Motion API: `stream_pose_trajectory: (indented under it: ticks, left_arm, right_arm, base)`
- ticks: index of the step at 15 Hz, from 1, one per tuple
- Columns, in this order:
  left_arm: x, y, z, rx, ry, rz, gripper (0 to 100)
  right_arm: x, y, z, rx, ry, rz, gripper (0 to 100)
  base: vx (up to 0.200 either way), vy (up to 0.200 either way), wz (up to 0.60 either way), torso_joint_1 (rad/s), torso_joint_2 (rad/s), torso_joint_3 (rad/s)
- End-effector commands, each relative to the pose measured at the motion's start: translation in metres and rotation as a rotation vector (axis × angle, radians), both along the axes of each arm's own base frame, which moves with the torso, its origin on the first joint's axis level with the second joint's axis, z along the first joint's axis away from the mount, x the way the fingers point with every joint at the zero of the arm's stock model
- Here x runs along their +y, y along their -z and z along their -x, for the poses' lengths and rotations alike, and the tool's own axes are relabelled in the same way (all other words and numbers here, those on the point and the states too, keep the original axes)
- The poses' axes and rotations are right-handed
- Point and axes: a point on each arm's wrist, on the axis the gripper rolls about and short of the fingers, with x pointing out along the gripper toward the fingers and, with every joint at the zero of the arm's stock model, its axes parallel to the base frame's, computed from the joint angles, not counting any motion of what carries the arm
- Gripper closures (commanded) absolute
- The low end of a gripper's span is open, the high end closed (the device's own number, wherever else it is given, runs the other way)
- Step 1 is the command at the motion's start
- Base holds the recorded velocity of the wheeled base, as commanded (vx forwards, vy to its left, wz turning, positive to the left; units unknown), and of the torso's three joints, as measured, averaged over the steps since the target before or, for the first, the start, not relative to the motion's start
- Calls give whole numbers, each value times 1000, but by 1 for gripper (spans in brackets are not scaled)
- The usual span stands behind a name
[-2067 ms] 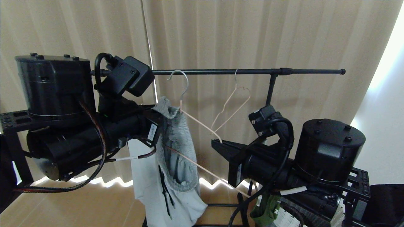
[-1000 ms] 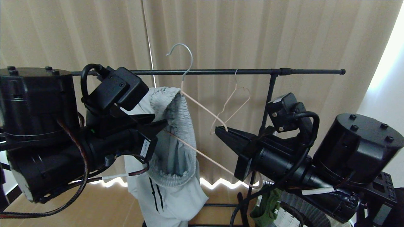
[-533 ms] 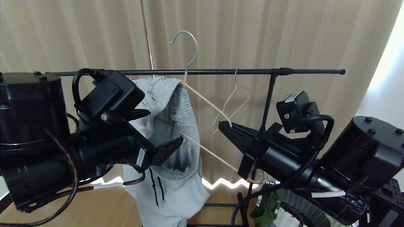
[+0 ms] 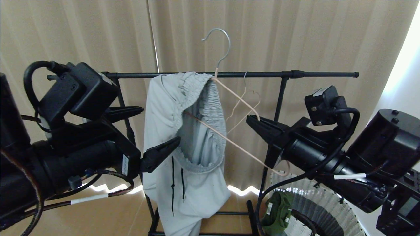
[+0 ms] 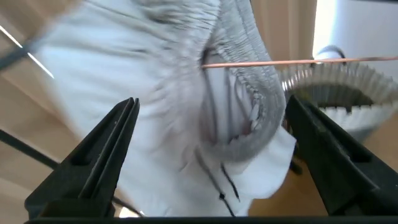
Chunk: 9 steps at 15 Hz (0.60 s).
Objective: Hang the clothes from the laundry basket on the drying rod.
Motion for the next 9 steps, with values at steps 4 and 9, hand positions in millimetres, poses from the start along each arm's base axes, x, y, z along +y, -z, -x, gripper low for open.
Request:
stream_pose_trajectory:
  ticks: [4,9]
  left_arm:
    - [22,-8,-13,-110,-103,-131,0]
    - [6,2,-45,-227,22,-206,0]
  right_arm:
    - [-42,-15,-1,46,-13,46,100]
    - [-62,-9,19,107,-230,82,100]
  base:
    - [0,0,0,0,0,0]
    - [0,0,0,0,0,0]
